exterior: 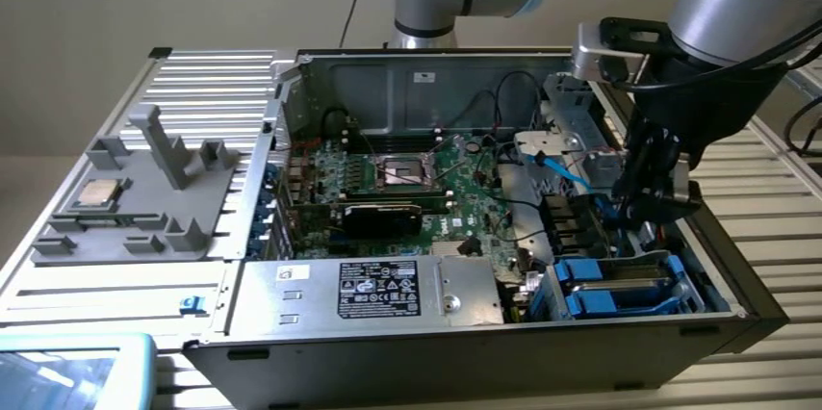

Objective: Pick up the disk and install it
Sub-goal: 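Insert the first disk wire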

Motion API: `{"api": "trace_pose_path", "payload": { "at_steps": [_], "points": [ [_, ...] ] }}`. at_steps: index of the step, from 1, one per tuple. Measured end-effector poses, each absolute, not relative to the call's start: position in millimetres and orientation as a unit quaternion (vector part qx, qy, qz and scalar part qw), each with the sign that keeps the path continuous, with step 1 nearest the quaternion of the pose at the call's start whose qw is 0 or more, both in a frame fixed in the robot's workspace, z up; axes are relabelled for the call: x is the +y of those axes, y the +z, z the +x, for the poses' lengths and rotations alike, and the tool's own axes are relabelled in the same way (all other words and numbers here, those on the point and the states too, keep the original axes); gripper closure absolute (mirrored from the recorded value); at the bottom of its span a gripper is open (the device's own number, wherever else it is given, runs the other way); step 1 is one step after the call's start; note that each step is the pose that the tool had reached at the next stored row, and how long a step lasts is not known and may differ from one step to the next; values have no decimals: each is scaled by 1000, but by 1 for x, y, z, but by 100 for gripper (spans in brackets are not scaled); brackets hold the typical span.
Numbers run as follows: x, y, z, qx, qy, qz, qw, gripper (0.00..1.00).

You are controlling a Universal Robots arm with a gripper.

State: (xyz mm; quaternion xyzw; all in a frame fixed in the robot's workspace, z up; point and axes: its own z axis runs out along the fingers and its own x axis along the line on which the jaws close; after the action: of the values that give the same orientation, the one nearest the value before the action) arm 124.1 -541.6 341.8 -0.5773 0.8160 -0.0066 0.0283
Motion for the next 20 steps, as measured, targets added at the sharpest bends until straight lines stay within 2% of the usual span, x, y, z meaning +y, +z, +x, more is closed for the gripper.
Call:
{"api": "trace_pose_path", "payload": {
  "at_steps": [1,5,20],
  "points": [
    [-542,342,124,816,-7,-577,28,64],
    [-539,344,124,816,-10,-577,27,64],
    [-533,350,107,815,-54,-577,6,64]
  ]
}}
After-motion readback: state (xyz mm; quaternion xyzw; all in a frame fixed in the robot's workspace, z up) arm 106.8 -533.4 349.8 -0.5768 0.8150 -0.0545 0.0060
